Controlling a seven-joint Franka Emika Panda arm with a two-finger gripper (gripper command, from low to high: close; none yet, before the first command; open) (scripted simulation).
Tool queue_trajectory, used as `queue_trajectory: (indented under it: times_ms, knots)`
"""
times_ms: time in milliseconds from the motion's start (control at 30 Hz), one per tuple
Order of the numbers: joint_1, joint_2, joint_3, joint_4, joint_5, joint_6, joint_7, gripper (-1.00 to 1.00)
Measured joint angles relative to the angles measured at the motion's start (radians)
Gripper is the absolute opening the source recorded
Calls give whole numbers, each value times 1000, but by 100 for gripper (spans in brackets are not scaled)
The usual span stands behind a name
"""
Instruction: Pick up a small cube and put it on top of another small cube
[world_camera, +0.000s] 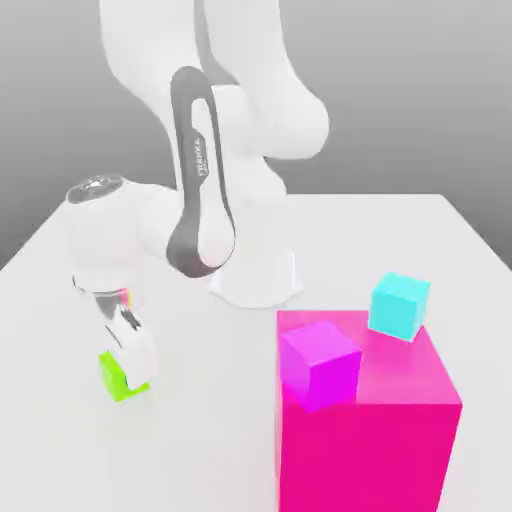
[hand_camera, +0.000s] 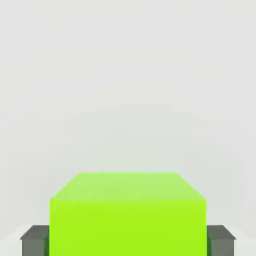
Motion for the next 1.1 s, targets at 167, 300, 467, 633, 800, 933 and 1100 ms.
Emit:
queue_trajectory:
  times_ms: [167, 300, 467, 633, 800, 933, 1100]
  knots:
    - [21, -50, -29, -9, -33, -41, 24, -100]
    - [32, -189, -72, -34, -143, -154, 104, -100]
    - [94, -282, -30, 49, -181, -329, 38, -100]
    - [216, -302, 20, 227, -173, -529, -138, -100]
    - [334, -320, 72, 408, -162, -728, -318, -100]
    - [422, -335, 118, 553, -154, -888, -462, -100]
    - [510, -338, 168, 686, -148, -1024, -613, -100]
